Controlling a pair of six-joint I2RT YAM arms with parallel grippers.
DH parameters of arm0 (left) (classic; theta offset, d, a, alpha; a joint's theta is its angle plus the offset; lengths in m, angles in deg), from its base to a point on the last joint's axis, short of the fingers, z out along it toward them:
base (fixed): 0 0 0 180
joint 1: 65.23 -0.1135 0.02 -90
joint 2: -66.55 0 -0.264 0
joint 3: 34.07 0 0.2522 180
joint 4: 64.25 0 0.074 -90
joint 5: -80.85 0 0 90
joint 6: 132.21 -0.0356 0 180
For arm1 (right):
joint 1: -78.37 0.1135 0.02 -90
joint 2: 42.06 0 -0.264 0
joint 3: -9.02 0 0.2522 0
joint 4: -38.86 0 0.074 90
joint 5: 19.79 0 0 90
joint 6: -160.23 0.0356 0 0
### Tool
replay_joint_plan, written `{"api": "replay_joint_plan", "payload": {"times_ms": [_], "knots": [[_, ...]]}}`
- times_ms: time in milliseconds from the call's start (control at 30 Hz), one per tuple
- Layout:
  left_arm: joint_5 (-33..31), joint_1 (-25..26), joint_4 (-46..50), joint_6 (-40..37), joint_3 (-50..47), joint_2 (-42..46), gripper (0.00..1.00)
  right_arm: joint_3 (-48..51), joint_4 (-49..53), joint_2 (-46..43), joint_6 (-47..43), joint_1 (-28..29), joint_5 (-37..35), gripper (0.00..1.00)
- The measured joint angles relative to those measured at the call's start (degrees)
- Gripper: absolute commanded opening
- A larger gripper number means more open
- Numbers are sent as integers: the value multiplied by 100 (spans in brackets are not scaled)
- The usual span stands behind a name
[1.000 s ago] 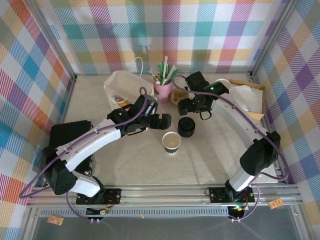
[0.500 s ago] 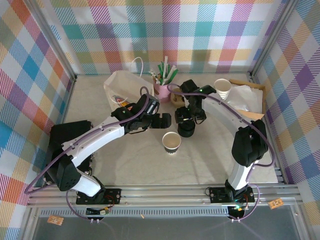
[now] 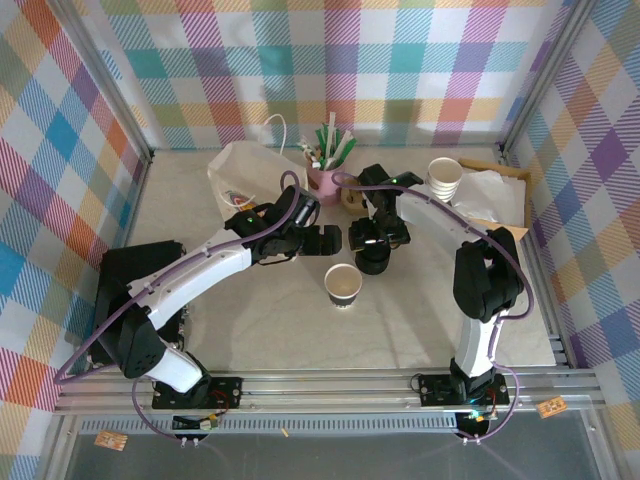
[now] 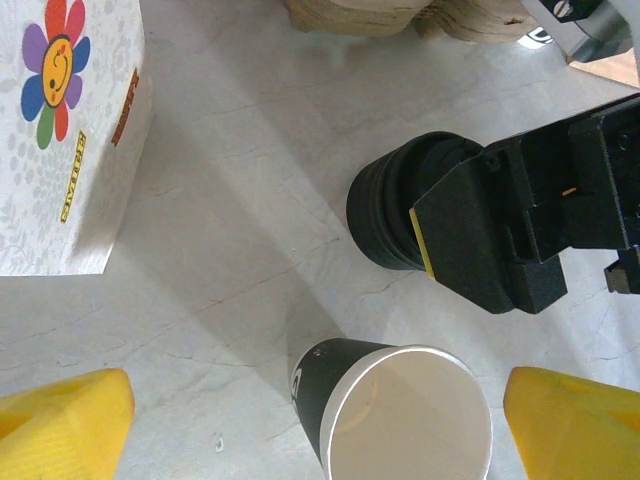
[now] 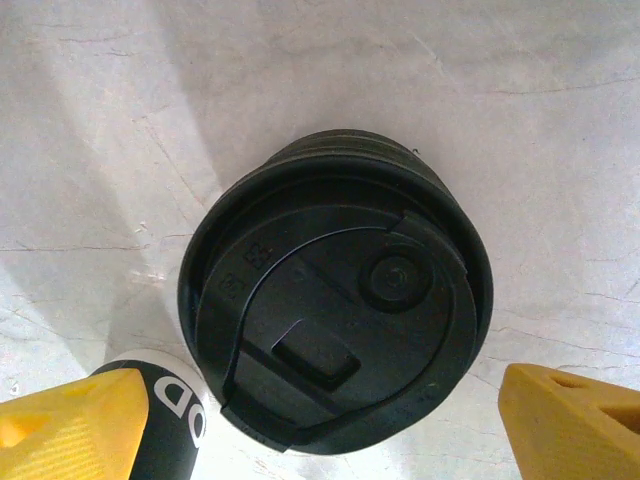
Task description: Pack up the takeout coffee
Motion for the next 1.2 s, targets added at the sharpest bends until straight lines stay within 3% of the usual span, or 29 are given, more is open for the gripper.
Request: {"api": "replay_joint_plan", "payload": {"times_ms": [1200], "knots": [[9, -44, 107, 2, -52, 155, 95, -184, -39, 273, -9, -181, 367, 83]]}}
